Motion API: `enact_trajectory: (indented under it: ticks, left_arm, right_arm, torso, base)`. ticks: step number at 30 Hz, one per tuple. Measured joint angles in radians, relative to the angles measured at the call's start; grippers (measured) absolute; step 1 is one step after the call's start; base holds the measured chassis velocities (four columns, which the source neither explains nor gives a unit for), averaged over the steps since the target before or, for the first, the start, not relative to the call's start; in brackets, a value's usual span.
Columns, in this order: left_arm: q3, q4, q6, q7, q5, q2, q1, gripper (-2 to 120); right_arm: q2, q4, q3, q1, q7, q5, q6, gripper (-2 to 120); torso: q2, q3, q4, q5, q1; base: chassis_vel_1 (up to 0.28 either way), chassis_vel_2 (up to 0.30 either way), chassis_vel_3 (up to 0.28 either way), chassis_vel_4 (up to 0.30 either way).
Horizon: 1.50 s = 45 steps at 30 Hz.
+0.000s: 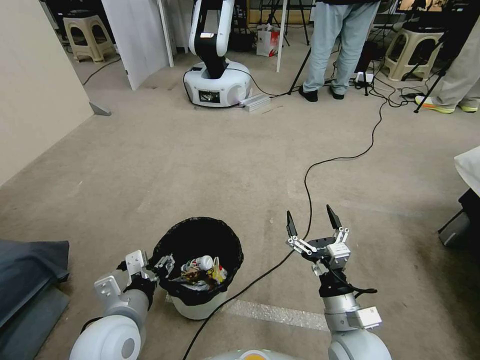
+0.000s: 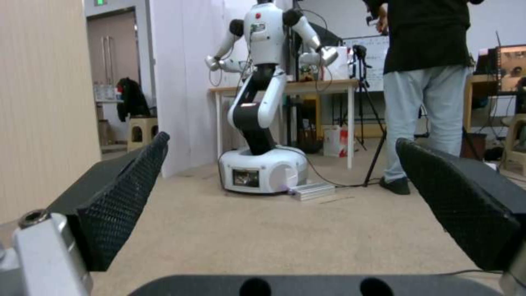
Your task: Pick up the trash bin, then pick up the garbage from the floor and place it into the trash bin.
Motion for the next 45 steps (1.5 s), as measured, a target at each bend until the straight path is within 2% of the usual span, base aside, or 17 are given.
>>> enact_trajectory:
  ticks: [1,5,8,13,16,17,20,21,24,25,27,28,29,30,33,37,45]
  left_arm:
    - [0.000,0.000,0.000,0.000,0.000,0.000,0.000,75]
    - [-0.005,0.002,-0.020,0.015,0.009,0.002,-0.002,93]
    - [-0.006,0.003,-0.042,0.030,0.022,0.003,0.002,99]
    - [0.001,-0.002,-0.110,0.056,0.078,0.004,0.021,100]
    - [0.011,-0.037,-0.187,0.083,0.198,0.006,0.055,100]
    - [0.011,-0.037,-0.187,0.083,0.198,0.006,0.055,100]
    - [0.020,-0.062,-0.314,0.160,0.427,0.013,0.094,100]
    - [0.020,-0.062,-0.314,0.160,0.427,0.013,0.094,100]
    - [0.045,-0.057,-0.446,0.231,0.572,0.010,0.127,100]
    - [0.045,-0.057,-0.446,0.231,0.572,0.010,0.127,100]
    - [0.059,-0.032,-0.548,0.253,0.631,0.002,0.148,100]
    - [0.065,-0.005,-0.640,0.260,0.675,-0.003,0.156,100]
    - [0.068,0.013,-0.689,0.263,0.699,-0.006,0.160,100]
    - [0.068,0.013,-0.689,0.263,0.699,-0.006,0.160,100]
    - [0.081,0.066,-0.808,0.270,0.737,-0.012,0.174,100]
    - [0.086,0.108,-0.885,0.262,0.770,-0.021,0.182,100]
    - [0.086,0.123,-0.907,0.243,0.790,-0.025,0.183,100]
  right_arm:
    - [0.000,0.000,0.000,0.000,0.000,0.000,0.000,100]
    - [0.001,-0.001,-0.004,0.000,-0.001,-0.002,0.000,100]
    - [0.002,-0.002,-0.005,-0.001,-0.001,-0.004,0.000,100]
    - [0.002,-0.002,-0.006,-0.002,0.000,-0.006,-0.001,100]
    - [0.007,0.002,-0.005,-0.004,0.012,-0.009,-0.002,100]
    - [0.007,0.002,-0.005,-0.004,0.012,-0.009,-0.002,100]
    - [0.019,0.013,0.000,-0.019,0.034,-0.025,0.002,100]
    - [0.019,0.013,0.000,-0.019,0.034,-0.025,0.002,100]
    - [0.032,0.025,0.005,-0.037,0.063,-0.055,0.008,100]
    - [0.032,0.025,0.005,-0.037,0.063,-0.055,0.008,100]
    - [0.042,0.032,0.006,-0.045,0.085,-0.081,0.007,100]
    - [0.048,0.035,0.006,-0.051,0.094,-0.095,0.006,100]
    - [0.053,0.036,0.006,-0.056,0.099,-0.103,0.006,100]
    - [0.053,0.036,0.006,-0.056,0.099,-0.103,0.006,100]
    - [0.067,0.035,0.000,-0.067,0.111,-0.120,0.006,100]
    - [0.081,0.022,-0.001,-0.070,0.117,-0.139,0.007,100]
    - [0.090,0.014,-0.001,-0.071,0.126,-0.155,0.007,100]
  torso:
    - [0.000,0.000,0.0000,0.0000,0.000]
    - [0.000,0.000,0.0000,0.0000,0.000]
    - [0.000,0.000,0.0000,0.0000,0.000]
    - [0.000,0.000,0.0000,-0.0002,0.000]
    - [0.000,0.000,0.0000,0.0000,0.000]
    - [0.000,0.000,0.0000,0.0000,0.000]
    - [0.000,0.000,0.0002,0.0002,0.000]
    - [0.000,0.000,0.0002,0.0002,0.000]
    - [0.000,0.000,-0.0002,0.0002,0.000]
    - [0.000,0.000,-0.0002,0.0002,0.000]
    - [0.000,0.000,0.0001,-0.0001,0.000]
    - [0.000,0.000,0.0001,0.0001,0.000]
    - [0.000,0.000,0.0000,0.0000,0.000]
    - [0.000,0.000,0.0000,0.0000,0.000]
    - [0.000,0.000,0.0000,-0.0001,0.000]
    - [0.000,0.000,0.0001,0.0000,0.000]
    - [0.000,0.000,0.0000,0.0000,0.000]
  base:
    - [0.000,0.000,0.000,0.000]
    - [0.000,0.000,0.000,0.000]
    - [0.000,0.000,0.000,0.000]
    - [0.000,0.000,0.000,0.000]
    - [0.000,0.000,0.000,0.000]
    - [0.000,0.000,0.000,0.000]
    - [0.000,0.000,0.000,0.000]
    - [0.000,0.000,0.000,0.000]
    - [0.000,0.000,0.000,0.000]
    - [0.000,0.000,0.000,0.000]
    - [0.000,0.000,0.000,0.000]
    - [0.000,0.000,0.000,0.000]
    - [0.000,0.000,0.000,0.000]
    - [0.000,0.000,0.000,0.000]
    - [0.000,0.000,0.000,0.000]
    - [0.000,0.000,0.000,0.000]
    - [0.000,0.000,0.000,0.000]
